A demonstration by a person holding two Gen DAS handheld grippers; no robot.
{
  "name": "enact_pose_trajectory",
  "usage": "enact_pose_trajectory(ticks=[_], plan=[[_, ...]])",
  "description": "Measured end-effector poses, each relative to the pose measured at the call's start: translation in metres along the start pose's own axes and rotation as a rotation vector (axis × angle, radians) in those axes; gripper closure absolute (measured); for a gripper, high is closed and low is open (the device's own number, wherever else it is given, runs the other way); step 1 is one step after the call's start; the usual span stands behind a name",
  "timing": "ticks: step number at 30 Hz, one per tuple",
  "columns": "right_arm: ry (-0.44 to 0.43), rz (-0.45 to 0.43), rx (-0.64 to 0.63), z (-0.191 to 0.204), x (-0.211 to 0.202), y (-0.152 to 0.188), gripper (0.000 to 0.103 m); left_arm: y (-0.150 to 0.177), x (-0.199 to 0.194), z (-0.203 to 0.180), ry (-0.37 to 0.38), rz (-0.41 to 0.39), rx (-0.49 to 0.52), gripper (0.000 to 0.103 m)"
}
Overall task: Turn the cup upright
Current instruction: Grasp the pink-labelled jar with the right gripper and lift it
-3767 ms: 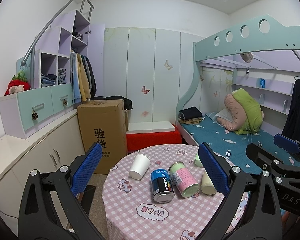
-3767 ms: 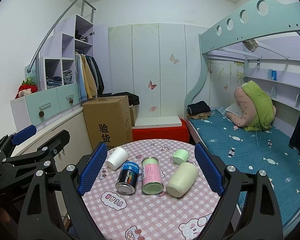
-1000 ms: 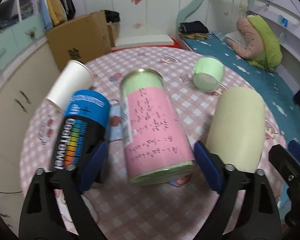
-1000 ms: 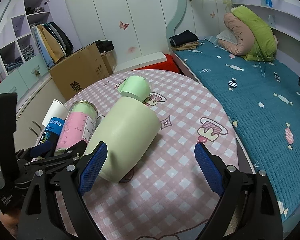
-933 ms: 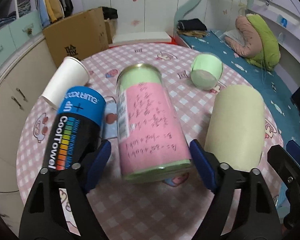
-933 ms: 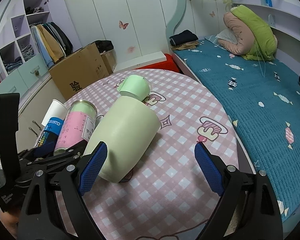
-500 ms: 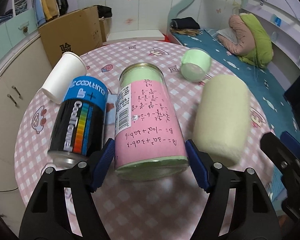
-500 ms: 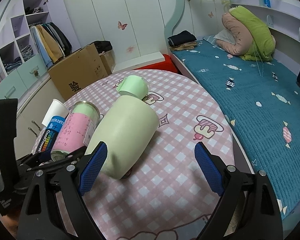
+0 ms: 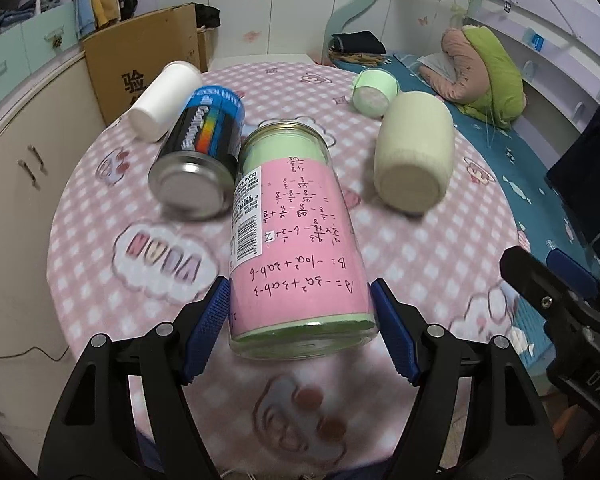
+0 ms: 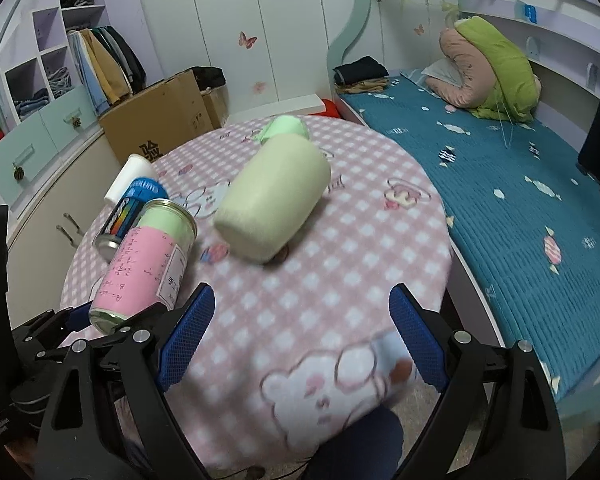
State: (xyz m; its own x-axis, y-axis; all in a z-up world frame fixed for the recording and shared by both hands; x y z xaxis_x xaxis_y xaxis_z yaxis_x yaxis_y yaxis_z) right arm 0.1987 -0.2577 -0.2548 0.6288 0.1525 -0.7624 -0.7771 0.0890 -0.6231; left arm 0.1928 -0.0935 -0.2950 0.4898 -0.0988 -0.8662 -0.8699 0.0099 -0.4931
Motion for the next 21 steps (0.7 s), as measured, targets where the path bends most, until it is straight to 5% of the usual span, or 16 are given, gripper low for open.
enact_pose_trajectory(ticks=[7, 11, 21], plan=[[0.018, 0.019, -0.029, 0.017, -0.005, 0.019, 0.017, 0.018, -0.01, 0.007, 0.041, 0.009, -0.015, 0.029], [0.027, 0.024, -0.02, 0.02, -0.007, 0.026, 0.017, 0.02, -0.015, 0.012, 0.057, -0.003, -0.02, 0.018], [-0.09, 0.026, 0.024, 0.047, -0.015, 0.008, 0.017, 0.008, -0.054, 0.045, 0.098, -0.087, -0.025, 0.012]])
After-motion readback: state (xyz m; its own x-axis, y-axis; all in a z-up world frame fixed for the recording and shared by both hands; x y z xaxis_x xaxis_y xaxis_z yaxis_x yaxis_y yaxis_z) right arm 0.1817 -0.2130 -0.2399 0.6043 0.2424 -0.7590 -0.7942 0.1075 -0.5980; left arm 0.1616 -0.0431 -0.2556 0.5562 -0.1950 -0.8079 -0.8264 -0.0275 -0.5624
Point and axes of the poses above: each gripper's, at about its wrist camera, not at the fingertips, and x roughly the way its jaws point, z to its left, y to its underside, the point moved 9 cm from there along x, roughly the way its jaws point, and after that the axes turned 7 degrees about z, right-handed, at the moved point
